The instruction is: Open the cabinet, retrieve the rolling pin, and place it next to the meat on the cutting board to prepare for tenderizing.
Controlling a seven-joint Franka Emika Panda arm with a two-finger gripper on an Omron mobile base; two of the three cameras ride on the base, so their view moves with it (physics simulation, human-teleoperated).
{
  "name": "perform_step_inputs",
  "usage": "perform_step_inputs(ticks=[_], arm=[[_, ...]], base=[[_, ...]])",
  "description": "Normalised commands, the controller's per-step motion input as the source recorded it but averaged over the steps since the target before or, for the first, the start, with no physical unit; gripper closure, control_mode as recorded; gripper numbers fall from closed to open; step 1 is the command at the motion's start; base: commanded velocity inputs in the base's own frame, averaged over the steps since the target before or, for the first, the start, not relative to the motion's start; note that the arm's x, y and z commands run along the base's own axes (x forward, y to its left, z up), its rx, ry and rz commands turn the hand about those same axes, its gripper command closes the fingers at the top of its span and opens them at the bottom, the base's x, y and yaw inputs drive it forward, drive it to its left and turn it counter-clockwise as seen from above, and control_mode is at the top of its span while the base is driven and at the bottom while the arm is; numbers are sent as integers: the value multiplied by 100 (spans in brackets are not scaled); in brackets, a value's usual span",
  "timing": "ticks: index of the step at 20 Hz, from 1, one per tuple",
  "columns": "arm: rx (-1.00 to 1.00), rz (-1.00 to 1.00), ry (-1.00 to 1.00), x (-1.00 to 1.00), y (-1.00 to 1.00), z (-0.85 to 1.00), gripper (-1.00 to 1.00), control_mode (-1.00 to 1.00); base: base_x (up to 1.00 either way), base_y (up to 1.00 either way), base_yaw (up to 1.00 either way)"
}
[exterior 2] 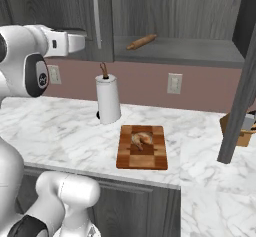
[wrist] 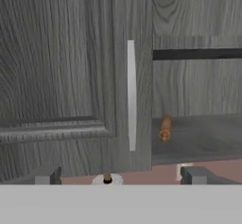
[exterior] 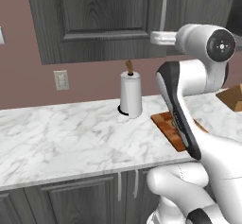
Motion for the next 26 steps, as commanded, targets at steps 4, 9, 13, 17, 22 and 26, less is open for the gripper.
perform_step_inputs(ticks=[4, 9, 13, 17, 22, 26], arm=[[0, 5, 0, 23, 0, 0, -100, -100], [0, 4, 0, 34, 2, 0, -100, -100], [0, 3, 0, 38, 1, 1, -100, -100], [0, 2, 3, 36, 0, 3, -100, -100], [0, 1, 2, 30, -10, 3, -100, -100], [0, 0, 3, 42, -7, 5, -100, -100]], base=[[0, 0, 0], [0, 0, 0], [0, 0, 0], [0, 0, 0], [0, 0, 0], [0, 0, 0]])
